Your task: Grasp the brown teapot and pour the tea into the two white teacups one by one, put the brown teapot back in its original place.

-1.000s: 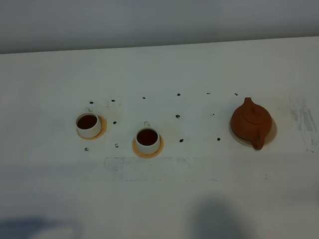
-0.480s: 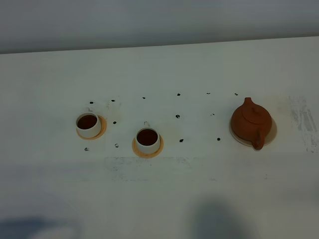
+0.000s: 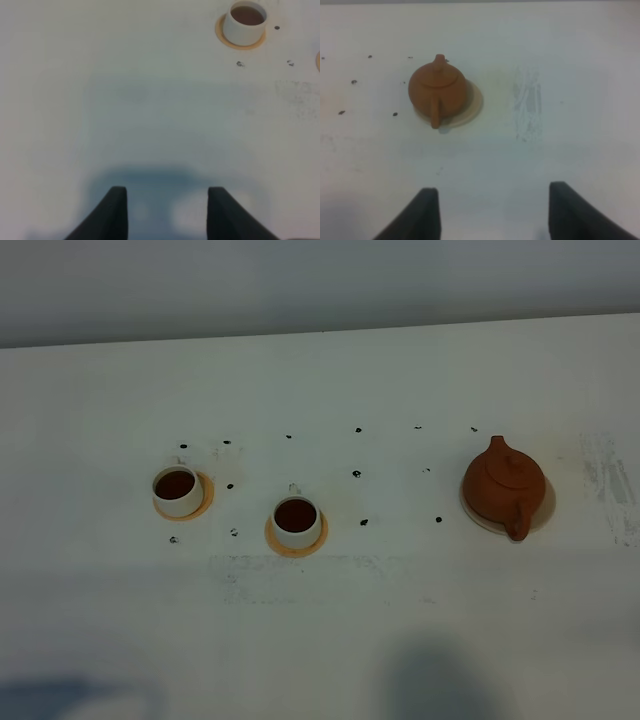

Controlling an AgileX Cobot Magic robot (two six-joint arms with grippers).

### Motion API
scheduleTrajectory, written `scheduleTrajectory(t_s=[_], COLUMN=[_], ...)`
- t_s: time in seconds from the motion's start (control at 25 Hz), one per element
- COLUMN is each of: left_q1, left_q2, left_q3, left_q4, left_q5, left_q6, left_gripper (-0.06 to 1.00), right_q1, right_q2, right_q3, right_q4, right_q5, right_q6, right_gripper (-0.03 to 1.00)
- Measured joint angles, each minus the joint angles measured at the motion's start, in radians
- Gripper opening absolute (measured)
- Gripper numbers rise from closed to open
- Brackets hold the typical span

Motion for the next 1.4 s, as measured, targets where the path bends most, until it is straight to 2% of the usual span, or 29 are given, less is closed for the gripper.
scheduleTrajectory(t_s=[0.36, 1.4], left_q1=[-0.041, -0.04], left_q2=[-0.011, -0.063], left_q3=[0.0, 0.0], left_q4=[0.0, 0.001], left_q5=[0.0, 0.0], left_q6=[0.0, 0.0], left_gripper=[0.38, 0.38], right_q1=[0.0, 0.0], right_q2=[0.0, 0.0], right_q3=[0.0, 0.0], right_q4=[0.0, 0.0], right_q5=[0.0, 0.0], right_q6=[-0.001, -0.001], right_gripper=[0.49, 0.49])
